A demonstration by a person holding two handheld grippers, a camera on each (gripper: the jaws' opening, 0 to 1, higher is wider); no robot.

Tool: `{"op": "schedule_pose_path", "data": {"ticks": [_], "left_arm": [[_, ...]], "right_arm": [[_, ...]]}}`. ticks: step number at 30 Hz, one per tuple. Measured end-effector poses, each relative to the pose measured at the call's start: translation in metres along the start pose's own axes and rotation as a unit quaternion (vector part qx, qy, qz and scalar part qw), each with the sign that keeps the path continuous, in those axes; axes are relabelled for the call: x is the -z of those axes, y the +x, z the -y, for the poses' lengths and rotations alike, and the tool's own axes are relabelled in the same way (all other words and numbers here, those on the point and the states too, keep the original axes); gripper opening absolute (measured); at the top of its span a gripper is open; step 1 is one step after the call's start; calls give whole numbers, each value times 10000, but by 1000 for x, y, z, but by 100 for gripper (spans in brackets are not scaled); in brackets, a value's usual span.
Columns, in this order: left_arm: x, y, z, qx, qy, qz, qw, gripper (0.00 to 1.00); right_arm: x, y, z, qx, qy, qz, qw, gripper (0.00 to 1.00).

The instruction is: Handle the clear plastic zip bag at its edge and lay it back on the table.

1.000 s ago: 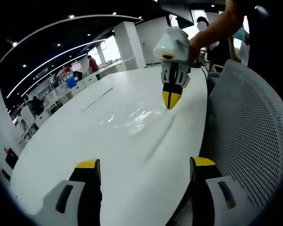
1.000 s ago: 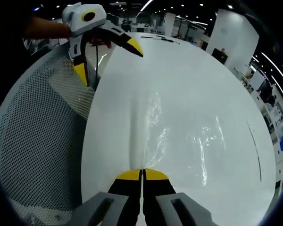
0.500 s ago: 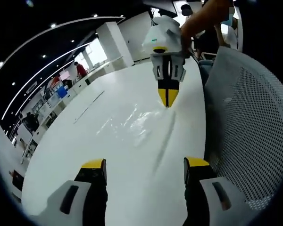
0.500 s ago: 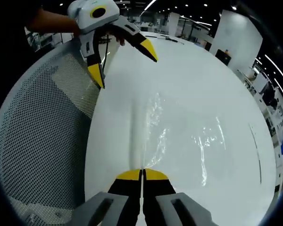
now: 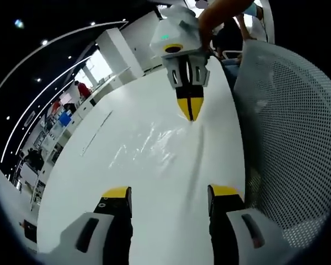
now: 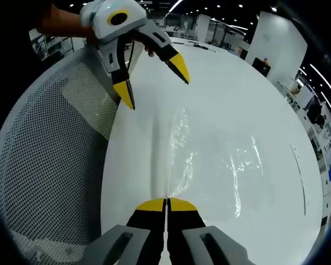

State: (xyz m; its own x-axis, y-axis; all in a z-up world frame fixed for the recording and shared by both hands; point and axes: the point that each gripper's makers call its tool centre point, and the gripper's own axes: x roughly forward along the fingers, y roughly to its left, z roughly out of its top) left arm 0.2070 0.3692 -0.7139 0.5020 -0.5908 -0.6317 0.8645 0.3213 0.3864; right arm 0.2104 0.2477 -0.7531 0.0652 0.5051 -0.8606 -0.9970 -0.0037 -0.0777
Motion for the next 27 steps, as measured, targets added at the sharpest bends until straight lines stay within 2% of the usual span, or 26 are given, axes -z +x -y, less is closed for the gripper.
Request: {"op": "schedule_pose_path", "data": {"ticks": [8,13,23,27], "left_arm": [[-8,9,-4,-73,449,-63,9989,45],[-9,14,-2,17,668,-85,9977,41],[-8,24,0,184,1228,-180,9921,33],[-10,28,3,319,1570,-223,9868,25]], "right_arm": [[-1,-2,0,28,-12,6,10000,0],[-1,-3,-1,19,-35,-15,10000,0],[-5,-5,-2,40,-80,-15,10000,0],[-5,-6,-3,39,-103,-35,9999,0]]}}
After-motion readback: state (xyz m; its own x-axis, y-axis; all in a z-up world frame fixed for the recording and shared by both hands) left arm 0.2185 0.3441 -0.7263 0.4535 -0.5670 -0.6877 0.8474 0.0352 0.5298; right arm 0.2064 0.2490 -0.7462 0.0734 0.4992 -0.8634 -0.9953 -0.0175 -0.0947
